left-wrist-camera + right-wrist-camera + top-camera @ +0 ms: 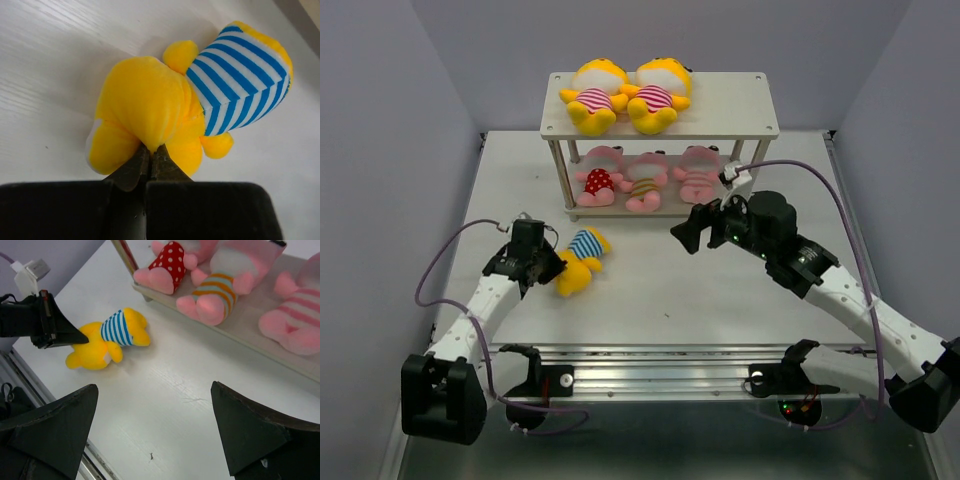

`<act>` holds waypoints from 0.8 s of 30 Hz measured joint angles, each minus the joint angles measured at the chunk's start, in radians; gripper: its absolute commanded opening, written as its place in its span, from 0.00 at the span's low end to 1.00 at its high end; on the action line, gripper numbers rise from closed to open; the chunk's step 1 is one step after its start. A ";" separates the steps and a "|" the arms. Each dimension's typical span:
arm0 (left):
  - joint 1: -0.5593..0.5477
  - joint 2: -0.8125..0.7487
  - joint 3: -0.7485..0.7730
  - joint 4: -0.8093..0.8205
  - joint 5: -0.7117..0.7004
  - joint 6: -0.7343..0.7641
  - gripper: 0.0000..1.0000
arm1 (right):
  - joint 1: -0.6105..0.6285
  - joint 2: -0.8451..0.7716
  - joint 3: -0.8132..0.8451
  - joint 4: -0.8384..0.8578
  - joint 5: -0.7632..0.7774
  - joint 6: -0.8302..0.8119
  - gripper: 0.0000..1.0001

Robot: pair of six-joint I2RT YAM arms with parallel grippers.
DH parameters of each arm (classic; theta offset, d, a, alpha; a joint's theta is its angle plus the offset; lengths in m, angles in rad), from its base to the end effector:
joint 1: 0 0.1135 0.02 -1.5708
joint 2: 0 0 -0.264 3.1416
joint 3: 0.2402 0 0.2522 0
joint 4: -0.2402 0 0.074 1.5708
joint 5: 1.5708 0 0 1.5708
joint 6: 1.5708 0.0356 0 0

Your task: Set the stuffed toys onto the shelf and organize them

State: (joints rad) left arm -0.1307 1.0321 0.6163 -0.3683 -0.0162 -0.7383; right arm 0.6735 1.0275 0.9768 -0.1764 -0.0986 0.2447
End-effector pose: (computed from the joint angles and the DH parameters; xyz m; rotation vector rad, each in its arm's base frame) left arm 0.2088 -0.0269 0.2187 -0.7231 2.2795 -0.4002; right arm 0.1837 0.1511 0.3624 -0.4665 1.8000 0.7370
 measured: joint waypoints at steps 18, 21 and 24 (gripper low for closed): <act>-0.536 0.059 0.216 0.052 0.125 0.263 0.00 | -0.029 0.053 -0.113 -0.076 0.012 0.266 1.00; -0.538 0.059 0.214 0.111 0.141 0.285 0.00 | -0.055 0.042 -0.126 -0.077 -0.002 0.315 1.00; -0.543 0.058 0.211 0.153 0.143 0.298 0.00 | -0.073 0.042 -0.127 -0.077 -0.051 0.334 1.00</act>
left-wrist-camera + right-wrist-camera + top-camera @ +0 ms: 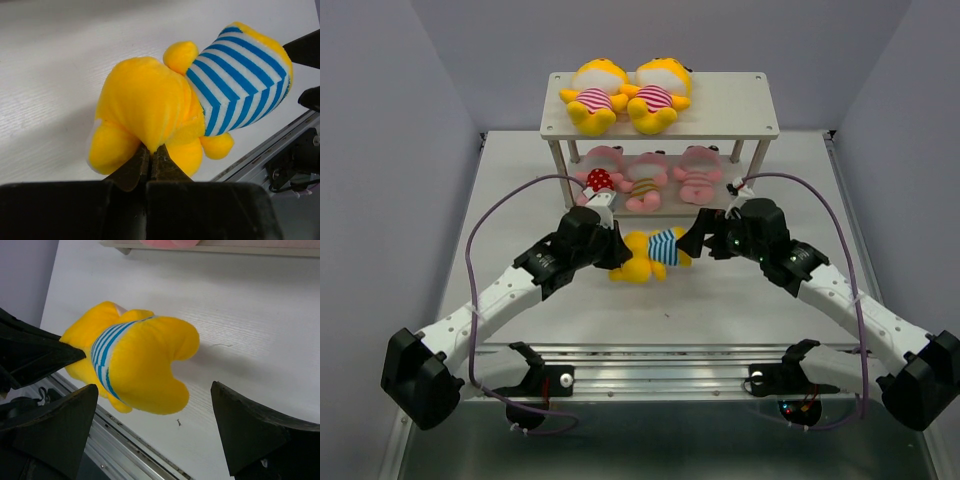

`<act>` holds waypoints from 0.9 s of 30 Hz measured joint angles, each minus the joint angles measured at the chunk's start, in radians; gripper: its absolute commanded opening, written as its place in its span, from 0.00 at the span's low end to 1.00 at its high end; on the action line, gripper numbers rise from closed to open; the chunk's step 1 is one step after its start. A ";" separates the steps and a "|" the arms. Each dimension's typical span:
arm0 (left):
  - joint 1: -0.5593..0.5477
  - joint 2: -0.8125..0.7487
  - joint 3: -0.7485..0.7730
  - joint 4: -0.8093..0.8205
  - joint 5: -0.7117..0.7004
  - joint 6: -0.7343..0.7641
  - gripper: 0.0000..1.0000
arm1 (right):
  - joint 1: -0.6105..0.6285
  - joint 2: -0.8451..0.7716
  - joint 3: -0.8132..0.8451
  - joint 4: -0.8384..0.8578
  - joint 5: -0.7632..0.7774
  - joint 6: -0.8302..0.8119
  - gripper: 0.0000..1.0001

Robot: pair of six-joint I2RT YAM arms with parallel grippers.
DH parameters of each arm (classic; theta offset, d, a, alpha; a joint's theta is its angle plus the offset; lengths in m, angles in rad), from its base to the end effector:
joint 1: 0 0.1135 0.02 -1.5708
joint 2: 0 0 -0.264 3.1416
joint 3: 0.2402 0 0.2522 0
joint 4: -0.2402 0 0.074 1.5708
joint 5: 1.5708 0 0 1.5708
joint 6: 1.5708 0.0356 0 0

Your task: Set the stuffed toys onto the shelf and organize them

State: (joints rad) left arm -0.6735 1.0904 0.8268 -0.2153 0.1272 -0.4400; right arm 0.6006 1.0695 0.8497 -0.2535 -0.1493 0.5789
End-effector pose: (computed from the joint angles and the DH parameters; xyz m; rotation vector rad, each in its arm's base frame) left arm 0.1904 -0.1577 0.2913 0.3325 2.1222 -0.8052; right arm 0.1971 0.1414 0.3004 -0.1219 2.1542 0.8669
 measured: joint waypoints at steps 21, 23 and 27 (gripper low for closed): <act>-0.028 -0.057 -0.034 0.063 0.008 0.026 0.00 | -0.004 0.043 -0.016 0.039 -0.119 -0.056 0.52; -0.028 -0.059 -0.034 0.068 0.009 0.028 0.00 | -0.004 0.046 -0.016 0.051 -0.128 -0.058 0.40; -0.030 -0.067 -0.043 0.086 0.015 0.029 0.00 | -0.004 0.046 -0.016 0.076 -0.159 -0.070 0.18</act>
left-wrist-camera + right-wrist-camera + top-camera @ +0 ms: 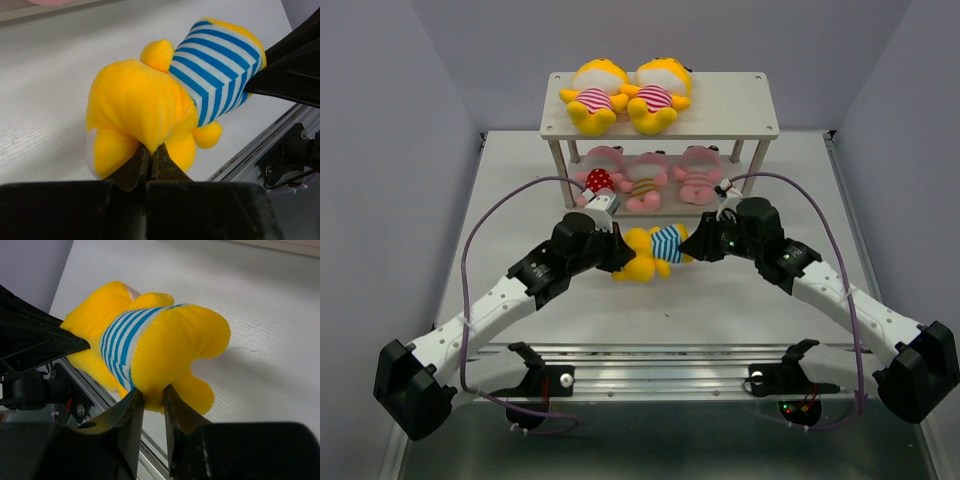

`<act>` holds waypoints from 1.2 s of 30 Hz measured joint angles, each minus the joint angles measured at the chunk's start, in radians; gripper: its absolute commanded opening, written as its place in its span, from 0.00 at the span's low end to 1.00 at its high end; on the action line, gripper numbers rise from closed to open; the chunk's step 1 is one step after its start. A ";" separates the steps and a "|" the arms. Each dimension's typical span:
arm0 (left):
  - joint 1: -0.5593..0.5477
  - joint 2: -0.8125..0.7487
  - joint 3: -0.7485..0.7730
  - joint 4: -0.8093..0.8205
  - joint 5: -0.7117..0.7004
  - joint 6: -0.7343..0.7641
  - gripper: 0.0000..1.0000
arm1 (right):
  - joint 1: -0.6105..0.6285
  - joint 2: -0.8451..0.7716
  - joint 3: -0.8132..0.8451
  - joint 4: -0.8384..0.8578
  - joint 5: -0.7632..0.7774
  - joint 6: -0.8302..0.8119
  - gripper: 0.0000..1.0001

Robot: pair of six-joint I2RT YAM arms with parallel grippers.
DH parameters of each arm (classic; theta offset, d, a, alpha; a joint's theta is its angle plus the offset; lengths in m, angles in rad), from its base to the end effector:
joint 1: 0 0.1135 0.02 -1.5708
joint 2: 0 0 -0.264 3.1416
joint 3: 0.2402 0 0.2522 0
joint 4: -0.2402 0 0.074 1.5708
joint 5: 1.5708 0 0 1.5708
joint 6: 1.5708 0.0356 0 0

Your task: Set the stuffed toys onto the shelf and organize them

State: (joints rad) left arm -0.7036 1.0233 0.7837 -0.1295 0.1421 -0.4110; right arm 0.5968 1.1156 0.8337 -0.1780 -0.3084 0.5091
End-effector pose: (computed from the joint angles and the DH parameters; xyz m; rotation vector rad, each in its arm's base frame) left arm 0.1772 -0.1570 0.2997 0.3952 2.0003 -0.8613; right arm 0.2029 0.1509 0.2922 -0.3013 2.1380 0.9848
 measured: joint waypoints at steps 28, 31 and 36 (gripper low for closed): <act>-0.002 -0.201 -0.030 0.039 -0.148 -0.066 0.99 | 0.000 -0.124 0.411 -0.146 0.401 -0.632 0.01; -0.002 -0.201 -0.030 0.038 -0.155 -0.067 0.99 | 0.000 -0.125 0.540 -0.166 0.407 -0.750 0.01; -0.002 -0.200 -0.030 0.037 -0.155 -0.068 0.99 | 0.000 -0.128 0.679 -0.223 0.420 -0.877 0.01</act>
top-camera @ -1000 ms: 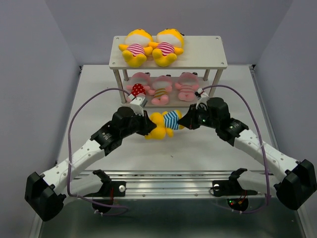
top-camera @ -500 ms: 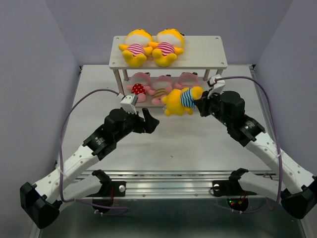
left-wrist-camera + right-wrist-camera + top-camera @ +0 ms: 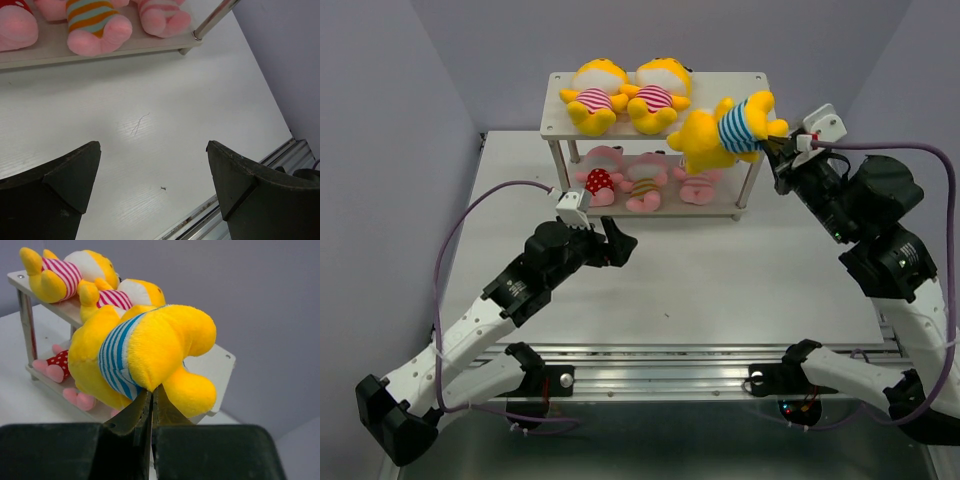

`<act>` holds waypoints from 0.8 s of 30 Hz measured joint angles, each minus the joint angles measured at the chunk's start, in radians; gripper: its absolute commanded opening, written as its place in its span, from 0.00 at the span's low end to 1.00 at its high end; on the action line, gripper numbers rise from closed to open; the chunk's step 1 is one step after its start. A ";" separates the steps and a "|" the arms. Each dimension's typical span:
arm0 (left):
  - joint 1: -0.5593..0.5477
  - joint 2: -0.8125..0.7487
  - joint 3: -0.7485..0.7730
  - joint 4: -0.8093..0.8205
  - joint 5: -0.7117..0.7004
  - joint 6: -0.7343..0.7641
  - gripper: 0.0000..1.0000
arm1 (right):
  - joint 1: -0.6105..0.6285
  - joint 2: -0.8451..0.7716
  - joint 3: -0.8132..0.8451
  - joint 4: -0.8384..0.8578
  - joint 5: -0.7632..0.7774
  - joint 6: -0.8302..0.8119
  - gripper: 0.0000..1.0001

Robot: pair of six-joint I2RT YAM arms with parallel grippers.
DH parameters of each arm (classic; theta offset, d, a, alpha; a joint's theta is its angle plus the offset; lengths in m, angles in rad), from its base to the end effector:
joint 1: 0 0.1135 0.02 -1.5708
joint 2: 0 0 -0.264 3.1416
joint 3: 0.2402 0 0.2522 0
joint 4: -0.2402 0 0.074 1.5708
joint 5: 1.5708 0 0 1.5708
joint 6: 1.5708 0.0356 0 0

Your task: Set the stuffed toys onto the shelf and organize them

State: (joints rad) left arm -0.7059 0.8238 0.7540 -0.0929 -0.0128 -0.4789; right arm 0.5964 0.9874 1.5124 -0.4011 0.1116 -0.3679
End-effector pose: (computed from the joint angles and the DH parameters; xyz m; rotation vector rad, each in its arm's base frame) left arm 0.1505 -0.1277 0.3322 0.1955 1.8015 -0.8496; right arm 0.1388 0.0894 0.5220 -0.5893 1.3232 0.1064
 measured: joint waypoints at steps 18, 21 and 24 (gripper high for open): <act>0.000 0.046 0.000 0.000 0.001 0.008 0.99 | 0.000 0.282 0.050 0.444 0.456 -0.470 0.01; 0.000 0.046 0.000 0.000 0.001 0.010 0.99 | 0.000 0.291 0.064 0.560 0.453 -0.562 0.01; 0.000 0.046 0.000 0.000 0.001 0.011 0.99 | 0.000 0.327 0.068 0.686 0.438 -0.689 0.01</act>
State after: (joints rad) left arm -0.7059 0.8696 0.7540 -0.0933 -0.0116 -0.4675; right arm 0.5961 1.3148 1.5806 0.2852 0.5499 -1.0569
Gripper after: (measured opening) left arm 0.986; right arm 0.023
